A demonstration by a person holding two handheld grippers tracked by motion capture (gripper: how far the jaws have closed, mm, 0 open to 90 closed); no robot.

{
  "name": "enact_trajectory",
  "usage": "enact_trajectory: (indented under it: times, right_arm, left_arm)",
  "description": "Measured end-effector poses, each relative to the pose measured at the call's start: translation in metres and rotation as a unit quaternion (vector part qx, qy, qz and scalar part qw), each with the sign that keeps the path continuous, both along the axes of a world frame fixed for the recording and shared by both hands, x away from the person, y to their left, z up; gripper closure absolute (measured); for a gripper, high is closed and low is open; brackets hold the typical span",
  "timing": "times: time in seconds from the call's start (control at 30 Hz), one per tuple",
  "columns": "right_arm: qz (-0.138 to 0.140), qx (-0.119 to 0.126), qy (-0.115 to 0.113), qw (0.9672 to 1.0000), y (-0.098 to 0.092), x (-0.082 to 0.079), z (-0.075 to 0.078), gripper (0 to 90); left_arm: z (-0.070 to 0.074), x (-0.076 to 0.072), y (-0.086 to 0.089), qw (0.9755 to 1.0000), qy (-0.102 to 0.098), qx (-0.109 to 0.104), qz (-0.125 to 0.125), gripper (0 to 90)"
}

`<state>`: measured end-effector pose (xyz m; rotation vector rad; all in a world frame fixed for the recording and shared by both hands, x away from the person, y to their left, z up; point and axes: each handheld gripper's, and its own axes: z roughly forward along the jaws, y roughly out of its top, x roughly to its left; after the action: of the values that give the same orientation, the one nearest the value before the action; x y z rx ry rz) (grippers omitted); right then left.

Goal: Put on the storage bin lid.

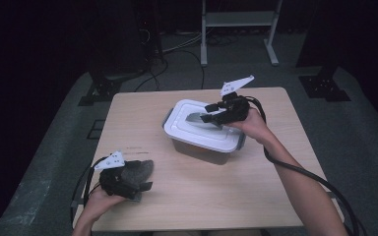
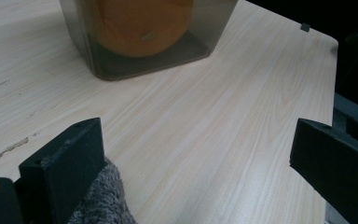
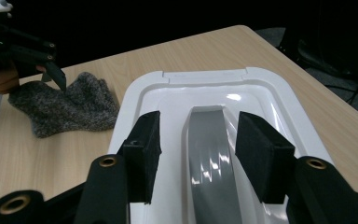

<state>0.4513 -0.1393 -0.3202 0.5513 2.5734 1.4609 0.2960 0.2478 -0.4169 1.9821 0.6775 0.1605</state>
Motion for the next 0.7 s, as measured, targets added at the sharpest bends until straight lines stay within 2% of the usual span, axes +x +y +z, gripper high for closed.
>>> enact_trajectory:
  times: [0.33, 0.7]
  right_arm:
    - [-0.015, 0.009, 0.000, 0.9999, -0.032, -0.020, 0.005, 46.7]
    - [-0.031, 0.023, 0.000, 0.9993, -0.057, -0.031, 0.006, 46.5]
  left_arm:
    - [0.000, 0.000, -0.004, 1.0000, -0.003, 0.001, -0.004, 2.5]
    - [0.001, 0.003, -0.003, 1.0000, -0.005, 0.001, -0.004, 2.5]
